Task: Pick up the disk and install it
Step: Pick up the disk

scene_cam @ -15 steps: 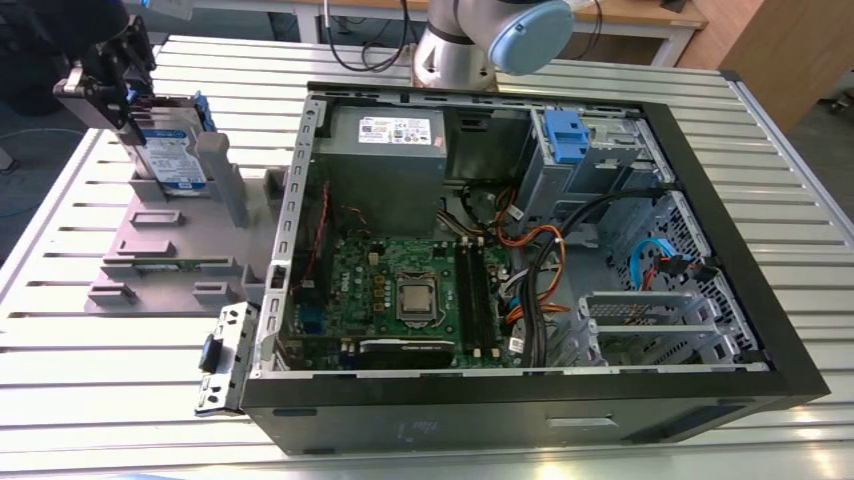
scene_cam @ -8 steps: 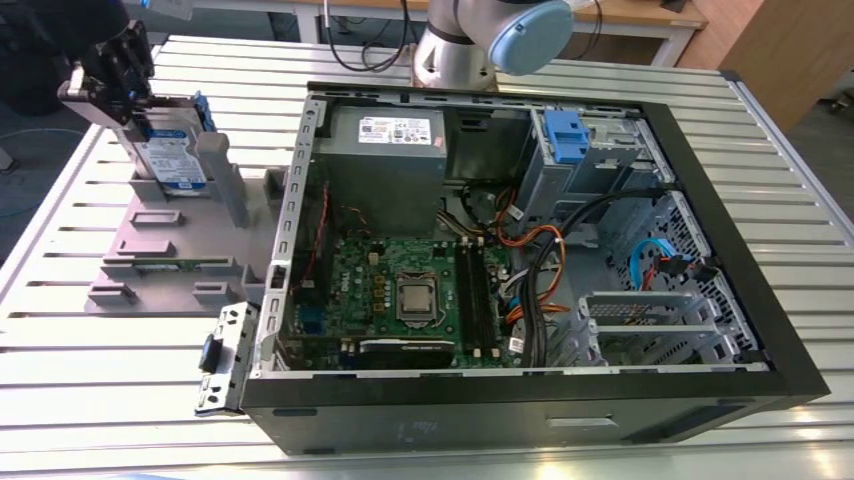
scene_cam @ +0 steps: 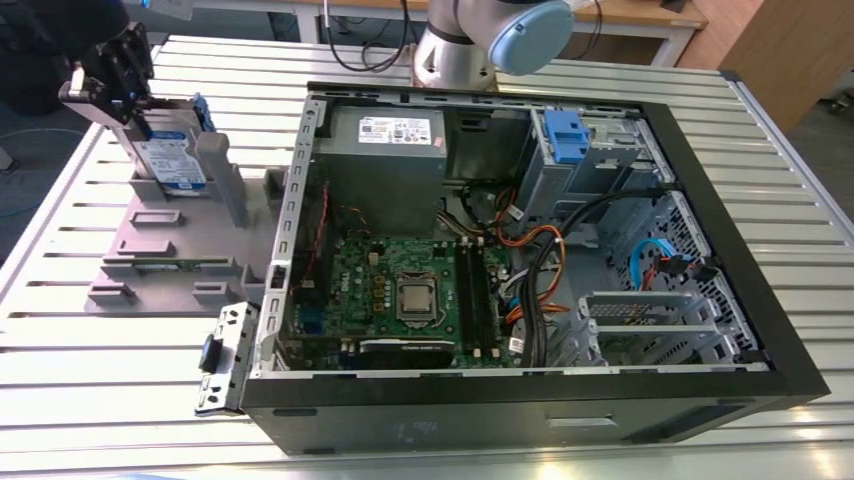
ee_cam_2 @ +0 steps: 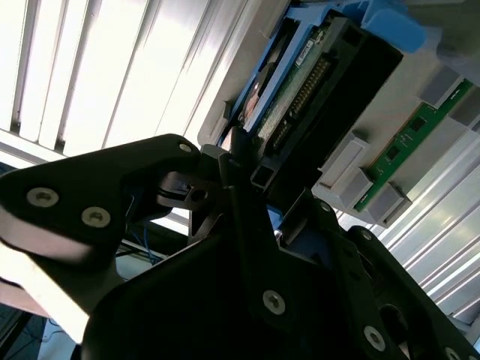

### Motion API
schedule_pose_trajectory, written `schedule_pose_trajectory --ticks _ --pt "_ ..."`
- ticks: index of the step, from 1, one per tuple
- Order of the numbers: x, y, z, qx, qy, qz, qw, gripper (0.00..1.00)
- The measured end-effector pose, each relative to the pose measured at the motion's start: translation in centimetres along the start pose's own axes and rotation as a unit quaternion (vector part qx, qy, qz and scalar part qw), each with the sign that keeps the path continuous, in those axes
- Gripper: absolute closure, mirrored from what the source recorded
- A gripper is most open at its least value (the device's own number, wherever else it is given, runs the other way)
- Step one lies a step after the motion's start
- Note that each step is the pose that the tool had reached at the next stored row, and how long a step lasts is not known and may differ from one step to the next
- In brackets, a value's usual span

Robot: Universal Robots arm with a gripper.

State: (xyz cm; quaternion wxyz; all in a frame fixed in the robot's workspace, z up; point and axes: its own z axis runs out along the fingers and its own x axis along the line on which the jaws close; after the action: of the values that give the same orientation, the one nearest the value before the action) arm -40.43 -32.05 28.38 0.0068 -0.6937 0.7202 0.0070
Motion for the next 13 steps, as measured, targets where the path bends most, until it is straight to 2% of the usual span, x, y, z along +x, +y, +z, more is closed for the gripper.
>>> schedule_pose_trajectory --ticks 13 --pt "0.00 0.00 -0.10 0.0001 0.0000 0.000 1.00000 0.64"
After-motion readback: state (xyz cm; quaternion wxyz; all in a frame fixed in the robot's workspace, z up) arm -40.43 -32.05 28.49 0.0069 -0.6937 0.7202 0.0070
